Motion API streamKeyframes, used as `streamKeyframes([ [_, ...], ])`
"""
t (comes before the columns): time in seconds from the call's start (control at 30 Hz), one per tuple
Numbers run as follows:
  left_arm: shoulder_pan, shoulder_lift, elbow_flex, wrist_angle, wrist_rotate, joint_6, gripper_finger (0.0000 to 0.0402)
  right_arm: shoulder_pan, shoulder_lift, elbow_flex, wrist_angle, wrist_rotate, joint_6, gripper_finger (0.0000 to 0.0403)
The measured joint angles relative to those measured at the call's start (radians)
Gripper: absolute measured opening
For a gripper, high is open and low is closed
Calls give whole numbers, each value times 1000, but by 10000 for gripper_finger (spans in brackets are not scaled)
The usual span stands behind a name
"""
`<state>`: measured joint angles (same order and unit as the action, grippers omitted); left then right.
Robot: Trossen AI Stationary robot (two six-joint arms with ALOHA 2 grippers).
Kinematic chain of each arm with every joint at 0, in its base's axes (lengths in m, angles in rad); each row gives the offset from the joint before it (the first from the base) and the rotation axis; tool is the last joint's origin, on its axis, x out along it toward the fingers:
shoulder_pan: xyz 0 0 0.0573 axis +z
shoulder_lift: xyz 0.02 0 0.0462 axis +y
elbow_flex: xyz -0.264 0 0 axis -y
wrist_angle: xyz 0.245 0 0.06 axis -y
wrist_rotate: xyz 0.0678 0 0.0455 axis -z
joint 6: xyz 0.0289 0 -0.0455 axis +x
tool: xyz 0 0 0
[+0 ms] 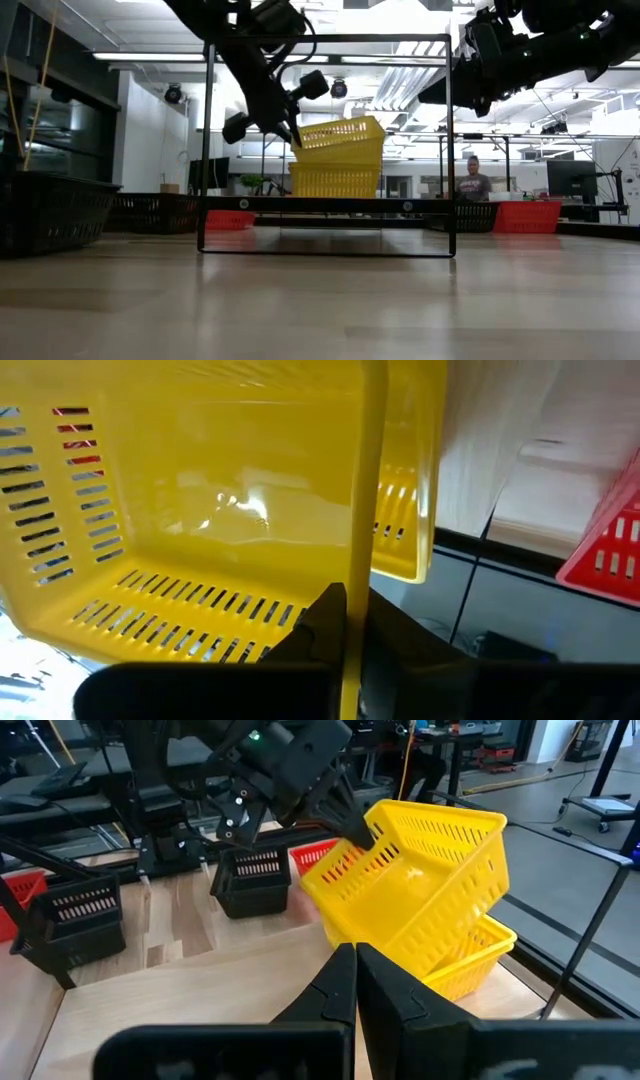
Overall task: Stack baskets on shelf by color
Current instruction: Stack the yellow bin on the yellow bin on the shelf
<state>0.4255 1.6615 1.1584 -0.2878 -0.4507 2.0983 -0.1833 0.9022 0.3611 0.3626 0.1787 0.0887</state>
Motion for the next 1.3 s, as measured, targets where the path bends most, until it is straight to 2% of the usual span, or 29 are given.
streamKeyframes([
  [0.23, 0, 0, 0, -9, 0, -28, 37, 0, 0, 0, 0, 0, 3, 0],
  [0.6, -17, -6, 0, -6, 7, -86, 116, 0, 0, 0, 0, 7, 19, 0],
  [0.83, -29, -11, 14, -6, -130, -213, 150, 0, 0, -1, 7, 8, 16, 0],
  [1.03, -35, -43, 36, -5, -233, -347, 155, 0, 0, -1, 24, 9, 16, 0],
  [1.13, -35, -101, 35, -10, -163, -524, 139, -1, 0, -1, 32, 14, 16, 0],
  [1.3, -5, -236, 35, -40, 127, -1015, 72, -1, 0, -1, 40, 27, 4, 0],
])
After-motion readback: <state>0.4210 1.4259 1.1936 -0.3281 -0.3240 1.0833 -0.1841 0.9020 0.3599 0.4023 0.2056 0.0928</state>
